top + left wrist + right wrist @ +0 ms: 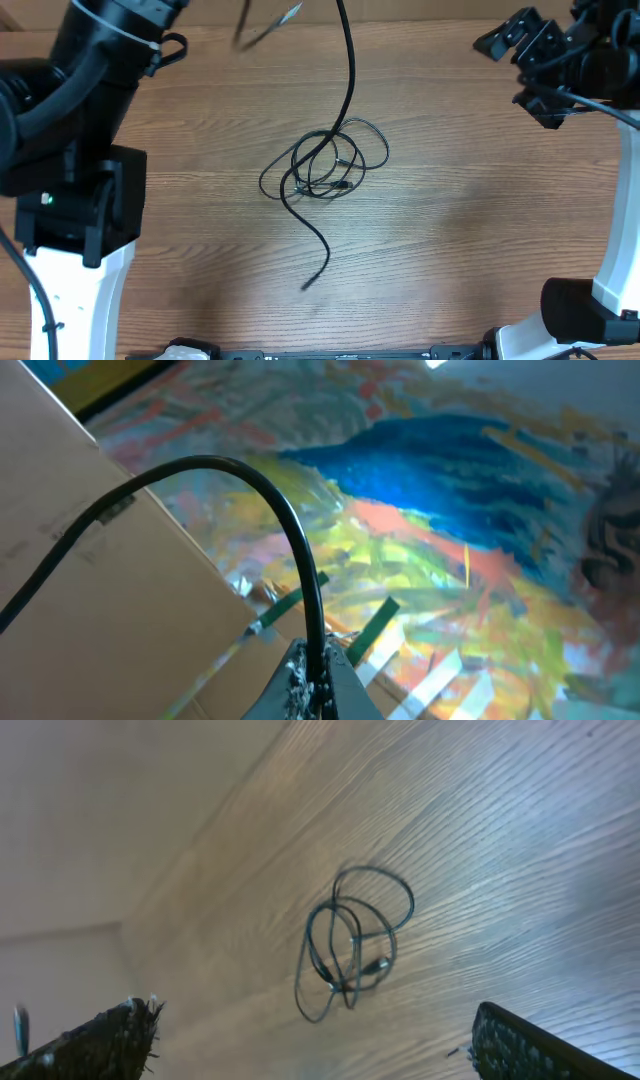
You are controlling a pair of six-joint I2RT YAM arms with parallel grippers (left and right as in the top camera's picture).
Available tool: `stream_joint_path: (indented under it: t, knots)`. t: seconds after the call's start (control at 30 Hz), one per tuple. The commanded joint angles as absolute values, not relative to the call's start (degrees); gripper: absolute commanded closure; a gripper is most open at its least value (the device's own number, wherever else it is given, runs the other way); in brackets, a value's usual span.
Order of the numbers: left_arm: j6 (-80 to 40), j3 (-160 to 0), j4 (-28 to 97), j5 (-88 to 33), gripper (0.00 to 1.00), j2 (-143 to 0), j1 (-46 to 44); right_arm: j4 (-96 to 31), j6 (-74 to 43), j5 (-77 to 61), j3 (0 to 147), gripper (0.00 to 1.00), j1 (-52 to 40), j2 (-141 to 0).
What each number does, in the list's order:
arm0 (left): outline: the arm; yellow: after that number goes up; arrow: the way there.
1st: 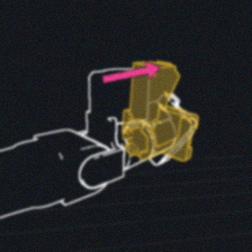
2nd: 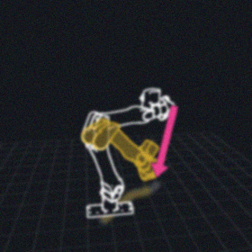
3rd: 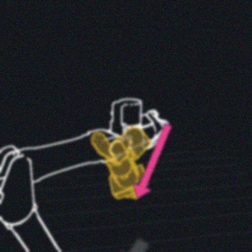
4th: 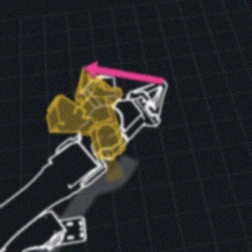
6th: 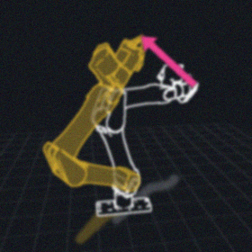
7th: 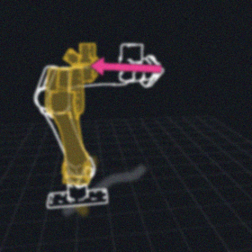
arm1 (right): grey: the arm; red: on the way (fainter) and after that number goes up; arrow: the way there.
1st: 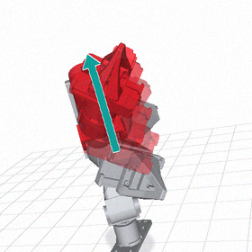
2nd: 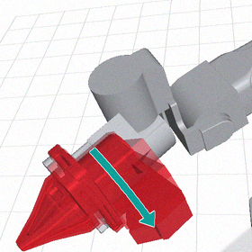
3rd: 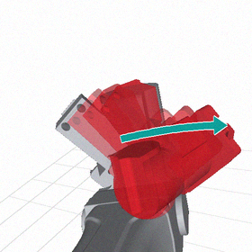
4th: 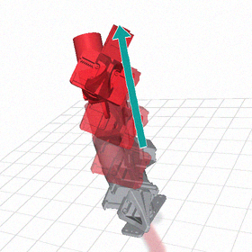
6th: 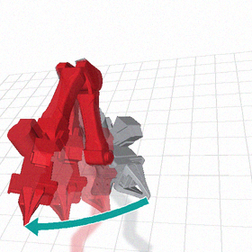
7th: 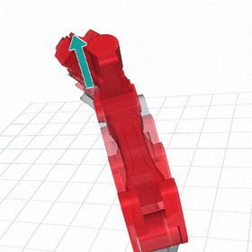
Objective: Untangle cables
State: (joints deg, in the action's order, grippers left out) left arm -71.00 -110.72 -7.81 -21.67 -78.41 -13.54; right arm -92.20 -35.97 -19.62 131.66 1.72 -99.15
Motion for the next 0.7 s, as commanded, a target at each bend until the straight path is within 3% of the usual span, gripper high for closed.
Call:
stream_joint_path:
  t: [0.0,0.4,0.67]
  knots:
    - [-67.9,-112.4,-3.6,-18.3,0.96,-78.3,-13.9,-92.1,-30.3,-19.1,130.6,0.00,-0.8,-98.3]
    - [-45.1,-112.4,19.3,-8.6,0.96,-78.7,-12.9,-91.7,-29.7,-17.1,125.7,0.00,-2.6,-98.4]
    - [-38.1,-112.7,17.5,-7.7,0.96,-81.4,-10.3,-88.8,-29.8,-17.8,122.2,0.00,-2.6,-98.5]
